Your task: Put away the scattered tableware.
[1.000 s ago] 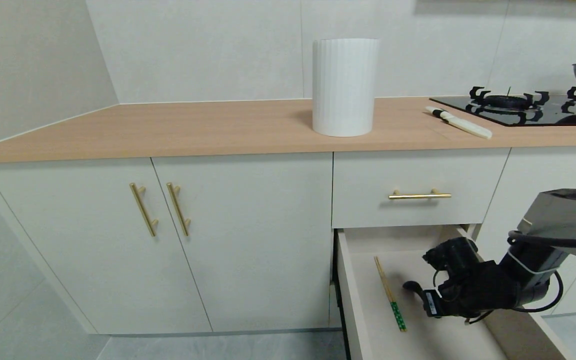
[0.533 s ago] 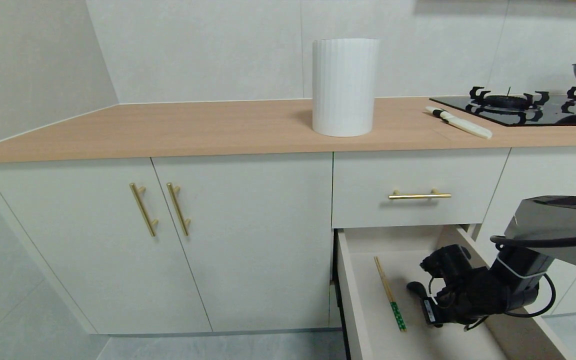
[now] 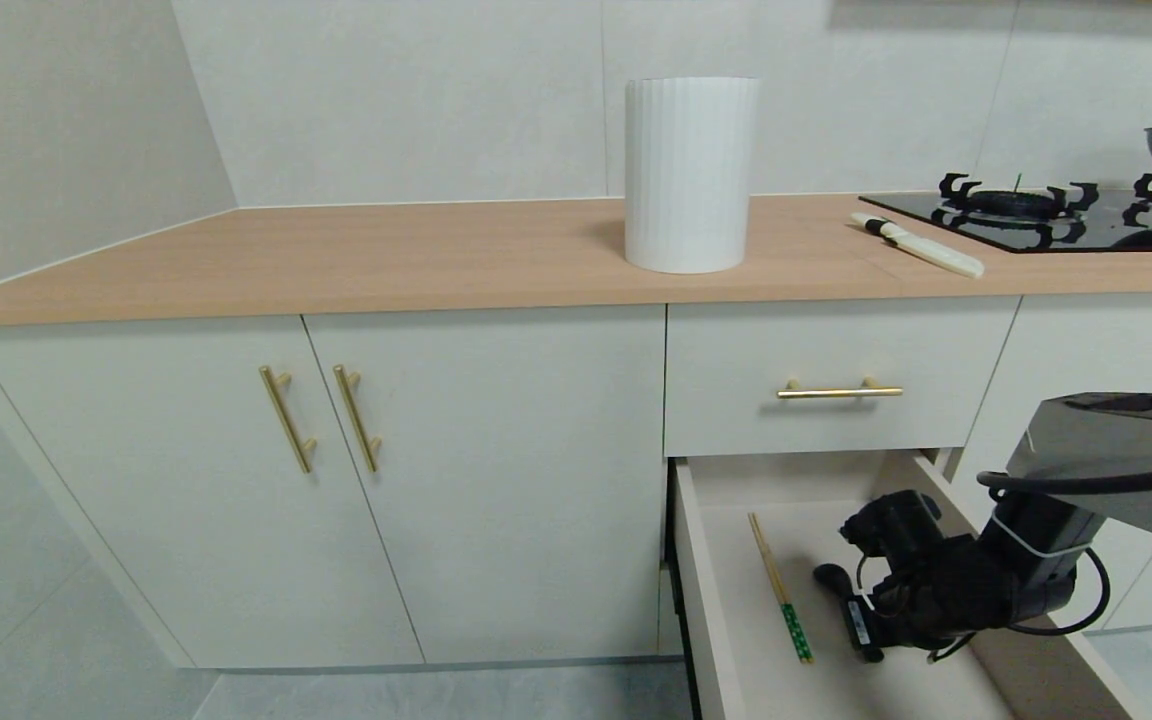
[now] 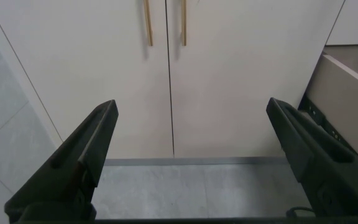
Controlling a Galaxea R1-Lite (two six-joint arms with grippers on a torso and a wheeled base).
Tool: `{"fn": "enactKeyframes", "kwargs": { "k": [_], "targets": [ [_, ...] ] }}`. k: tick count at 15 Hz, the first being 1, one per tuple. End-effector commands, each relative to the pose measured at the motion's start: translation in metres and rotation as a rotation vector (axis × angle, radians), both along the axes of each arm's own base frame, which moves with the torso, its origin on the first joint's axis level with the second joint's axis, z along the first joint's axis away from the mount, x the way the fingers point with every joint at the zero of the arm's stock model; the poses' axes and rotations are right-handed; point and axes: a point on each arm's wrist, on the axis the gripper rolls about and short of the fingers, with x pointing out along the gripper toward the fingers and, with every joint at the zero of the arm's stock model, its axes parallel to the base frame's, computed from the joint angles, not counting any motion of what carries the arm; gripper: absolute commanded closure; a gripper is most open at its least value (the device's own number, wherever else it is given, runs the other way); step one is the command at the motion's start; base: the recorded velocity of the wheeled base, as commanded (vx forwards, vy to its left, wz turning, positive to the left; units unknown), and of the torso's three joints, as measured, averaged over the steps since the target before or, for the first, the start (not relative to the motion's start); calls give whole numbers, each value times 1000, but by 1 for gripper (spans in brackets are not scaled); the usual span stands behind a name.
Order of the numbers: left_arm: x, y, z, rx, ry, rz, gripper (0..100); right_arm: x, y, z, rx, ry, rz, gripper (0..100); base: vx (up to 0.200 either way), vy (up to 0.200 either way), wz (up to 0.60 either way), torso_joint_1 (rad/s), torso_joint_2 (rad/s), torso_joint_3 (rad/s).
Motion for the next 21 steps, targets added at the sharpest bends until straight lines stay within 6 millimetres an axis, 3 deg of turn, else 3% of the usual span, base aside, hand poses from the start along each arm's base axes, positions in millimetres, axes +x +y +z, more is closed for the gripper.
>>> {"fn": "enactKeyframes", "kwargs": {
  "k": [1,7,10,11,12,16,21],
  "targets": [
    [0,0,0,-1,1,1,0,0,0,0,1,-1,0,0,0,0,0,0,0,0],
    [0,0,0,-1,1,1,0,0,0,0,1,0,-1,0,0,0,0,0,0,0],
    [0,0,0,-1,1,1,0,-2,0,15,8,-33,-2,0,0,0,0,0,0,0],
    [0,0,0,0,1,1,0,-6,-3,45,29,-104,-5,0,0,0,0,0,0,0],
    [0,0,0,-1,1,1,0,-9,-4,61,38,-138,-3,0,0,0,0,0,0,0],
    [0,0,0,-1,1,1,0,-28,-6,100,56,-226,6,0,0,0,0,0,0,0],
    [0,0,0,-1,1,1,0,-73,-6,163,70,-281,49,0,0,0,0,0,0,0]
  ]
}}
